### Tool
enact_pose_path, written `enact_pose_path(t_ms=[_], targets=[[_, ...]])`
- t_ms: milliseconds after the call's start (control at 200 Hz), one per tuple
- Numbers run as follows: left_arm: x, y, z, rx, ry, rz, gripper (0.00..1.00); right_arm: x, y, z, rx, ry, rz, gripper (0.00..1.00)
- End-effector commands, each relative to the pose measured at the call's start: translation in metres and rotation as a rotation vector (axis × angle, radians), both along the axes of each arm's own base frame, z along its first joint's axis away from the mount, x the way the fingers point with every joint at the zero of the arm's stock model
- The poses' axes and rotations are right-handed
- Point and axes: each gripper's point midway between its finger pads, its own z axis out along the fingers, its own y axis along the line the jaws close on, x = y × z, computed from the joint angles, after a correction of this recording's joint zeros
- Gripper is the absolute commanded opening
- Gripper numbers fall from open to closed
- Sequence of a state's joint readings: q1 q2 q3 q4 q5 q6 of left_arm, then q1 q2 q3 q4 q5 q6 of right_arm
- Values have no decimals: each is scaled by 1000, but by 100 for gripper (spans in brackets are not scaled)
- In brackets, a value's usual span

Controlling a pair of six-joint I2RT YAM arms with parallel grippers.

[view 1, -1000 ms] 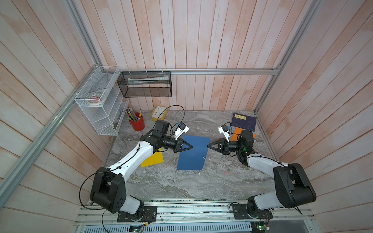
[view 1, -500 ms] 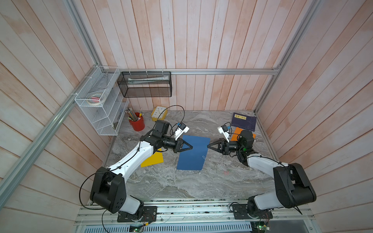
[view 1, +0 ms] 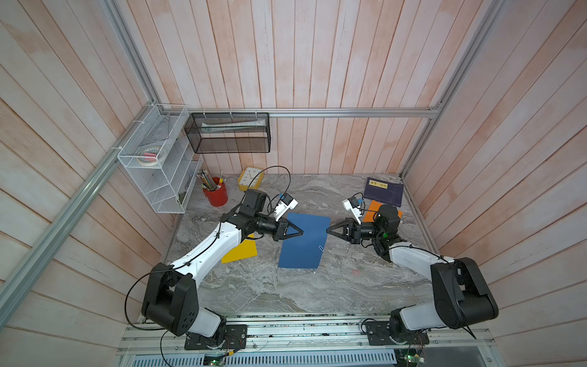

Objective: Unclip the paperclips from the documents
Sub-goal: Remove the paper clip from the document.

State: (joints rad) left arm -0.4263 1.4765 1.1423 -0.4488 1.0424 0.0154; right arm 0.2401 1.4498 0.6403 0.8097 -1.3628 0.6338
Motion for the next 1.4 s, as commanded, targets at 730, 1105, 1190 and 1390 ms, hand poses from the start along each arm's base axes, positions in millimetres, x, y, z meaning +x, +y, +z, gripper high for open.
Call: enact_pose_path(t_ms=[730, 1105, 1190, 1390], targets=[[-3, 8, 10, -10, -22, 4, 0, 8, -8, 6, -1, -35, -44, 5], [2, 8, 7, -8, -33, 28, 0, 14, -18, -18, -65, 52, -173, 5], [4, 7, 7, -10, -42, 37, 0, 14, -25, -32, -102, 104, -236, 5], [14, 7, 3, 4, -60, 76, 0, 12, -51, -77, -232, 267, -417, 4]])
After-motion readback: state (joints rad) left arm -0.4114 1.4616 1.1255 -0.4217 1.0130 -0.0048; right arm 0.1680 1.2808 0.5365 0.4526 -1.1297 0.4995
